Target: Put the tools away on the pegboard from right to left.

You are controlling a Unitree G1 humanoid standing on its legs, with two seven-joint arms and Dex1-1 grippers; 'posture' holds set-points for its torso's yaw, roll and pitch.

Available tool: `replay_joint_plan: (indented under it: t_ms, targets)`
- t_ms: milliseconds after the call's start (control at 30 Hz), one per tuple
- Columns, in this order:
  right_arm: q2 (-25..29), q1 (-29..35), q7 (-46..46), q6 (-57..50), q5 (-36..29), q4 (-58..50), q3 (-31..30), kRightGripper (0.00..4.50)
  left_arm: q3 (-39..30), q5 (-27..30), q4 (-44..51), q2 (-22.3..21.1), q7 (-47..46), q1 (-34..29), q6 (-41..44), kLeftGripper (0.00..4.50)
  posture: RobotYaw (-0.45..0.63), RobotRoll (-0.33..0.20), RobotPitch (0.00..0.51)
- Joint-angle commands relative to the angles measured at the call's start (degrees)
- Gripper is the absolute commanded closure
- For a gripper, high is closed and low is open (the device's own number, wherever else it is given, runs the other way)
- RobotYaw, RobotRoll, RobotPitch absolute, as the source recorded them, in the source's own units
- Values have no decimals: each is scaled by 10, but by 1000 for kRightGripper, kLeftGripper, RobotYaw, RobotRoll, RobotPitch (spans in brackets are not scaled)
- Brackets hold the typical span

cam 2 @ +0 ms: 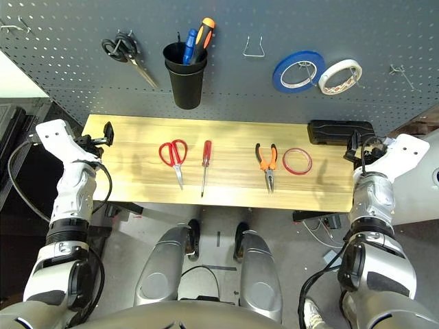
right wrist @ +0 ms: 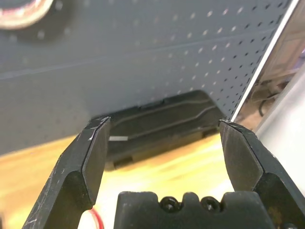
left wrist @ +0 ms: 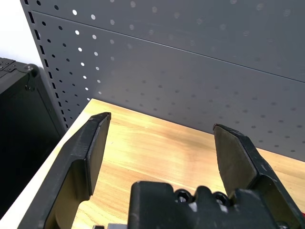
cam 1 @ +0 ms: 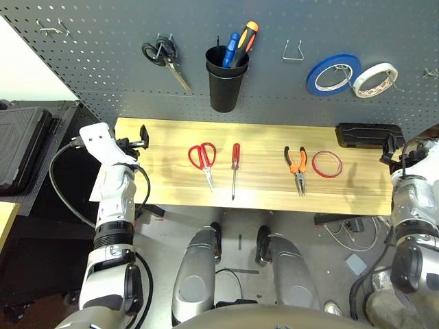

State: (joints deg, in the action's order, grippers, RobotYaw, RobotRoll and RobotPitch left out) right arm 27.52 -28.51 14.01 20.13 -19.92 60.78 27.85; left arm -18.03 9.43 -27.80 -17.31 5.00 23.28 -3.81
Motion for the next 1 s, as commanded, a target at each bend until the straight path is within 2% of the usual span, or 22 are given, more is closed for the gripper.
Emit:
replay_joint_plan:
  t_ms: [33,700,767,1000]
  targets:
    - [21,2,2,-50,15,4,-13,0,1,2,-9,1,1,-9,5,40,183,0,239]
    - [46,-4,40,-207,32,-4,-53,0,6,-2,-20,4,4,-5,1,40,184,0,236]
    - [45,-3,37,-197,35,-6,-52,0,6,-3,-22,3,4,-4,0,40,186,0,234]
    - [28,9,2,-65,38,-5,-36,0,6,-3,-24,4,4,-4,-3,40,186,0,230]
